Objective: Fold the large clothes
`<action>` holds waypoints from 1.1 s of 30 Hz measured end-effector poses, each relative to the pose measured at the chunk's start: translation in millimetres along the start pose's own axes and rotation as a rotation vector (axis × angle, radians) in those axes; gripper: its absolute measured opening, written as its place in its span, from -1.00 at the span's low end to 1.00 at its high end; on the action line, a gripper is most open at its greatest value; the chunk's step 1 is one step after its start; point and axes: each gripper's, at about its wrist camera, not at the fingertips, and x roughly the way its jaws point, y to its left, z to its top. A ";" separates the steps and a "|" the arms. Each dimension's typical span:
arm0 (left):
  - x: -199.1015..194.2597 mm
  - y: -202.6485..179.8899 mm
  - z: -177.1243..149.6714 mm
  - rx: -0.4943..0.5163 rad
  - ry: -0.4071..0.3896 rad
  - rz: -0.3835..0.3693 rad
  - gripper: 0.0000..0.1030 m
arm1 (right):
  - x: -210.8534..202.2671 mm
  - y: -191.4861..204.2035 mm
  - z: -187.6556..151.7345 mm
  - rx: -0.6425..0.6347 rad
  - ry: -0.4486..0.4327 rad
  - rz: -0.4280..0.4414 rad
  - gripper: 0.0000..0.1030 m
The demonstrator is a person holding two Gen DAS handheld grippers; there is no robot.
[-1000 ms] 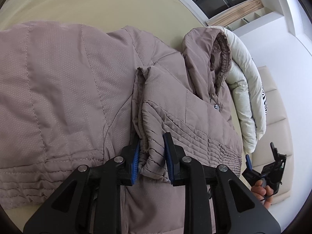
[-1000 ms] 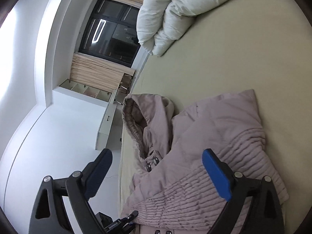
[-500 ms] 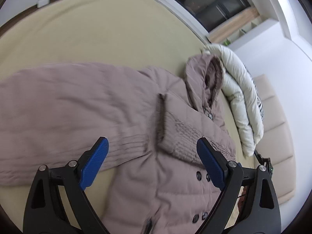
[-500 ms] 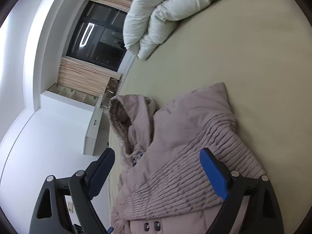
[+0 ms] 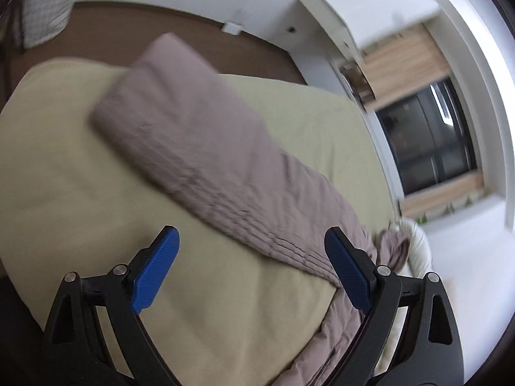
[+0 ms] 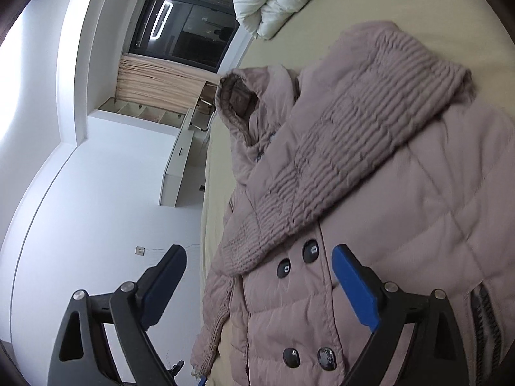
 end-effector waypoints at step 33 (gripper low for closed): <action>85.8 -326.4 -334.1 1.231 0.099 -0.128 -0.67 | -31.2 -6.4 0.3 0.000 -0.014 -0.016 0.71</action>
